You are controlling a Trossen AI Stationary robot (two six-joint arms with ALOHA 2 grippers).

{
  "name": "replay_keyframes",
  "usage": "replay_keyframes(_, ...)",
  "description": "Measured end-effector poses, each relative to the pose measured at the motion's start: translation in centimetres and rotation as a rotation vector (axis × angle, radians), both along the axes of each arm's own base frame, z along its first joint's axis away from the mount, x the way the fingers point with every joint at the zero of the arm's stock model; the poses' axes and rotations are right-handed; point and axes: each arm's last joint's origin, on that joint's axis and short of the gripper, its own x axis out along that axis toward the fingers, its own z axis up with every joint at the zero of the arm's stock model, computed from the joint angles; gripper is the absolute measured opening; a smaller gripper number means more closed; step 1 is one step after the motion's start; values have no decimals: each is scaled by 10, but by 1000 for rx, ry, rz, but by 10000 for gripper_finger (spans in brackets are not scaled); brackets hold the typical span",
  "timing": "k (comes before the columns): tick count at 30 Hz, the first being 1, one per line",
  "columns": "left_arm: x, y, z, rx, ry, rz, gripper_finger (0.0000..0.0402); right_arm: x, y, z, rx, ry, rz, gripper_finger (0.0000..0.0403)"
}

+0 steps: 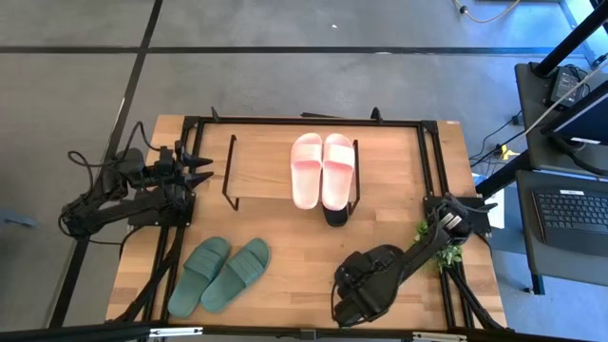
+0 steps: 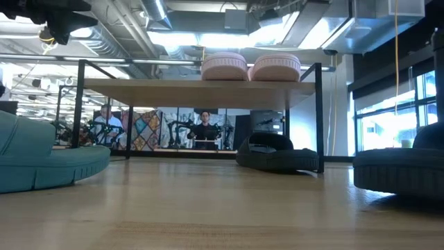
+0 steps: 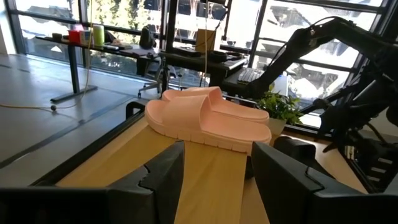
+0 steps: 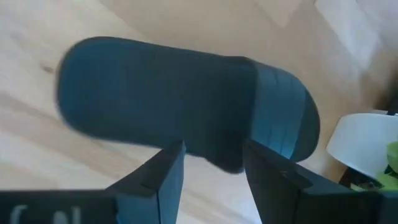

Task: Pick and place slides into the shelf
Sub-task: Put the back slide under the shelf

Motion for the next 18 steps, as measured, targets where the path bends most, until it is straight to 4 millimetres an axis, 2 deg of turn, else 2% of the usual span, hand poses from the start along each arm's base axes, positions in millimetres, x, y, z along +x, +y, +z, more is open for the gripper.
replay_keyframes(18,0,0,0,0,1,0,179,-16,-25,-46,-63,231,-71,165)
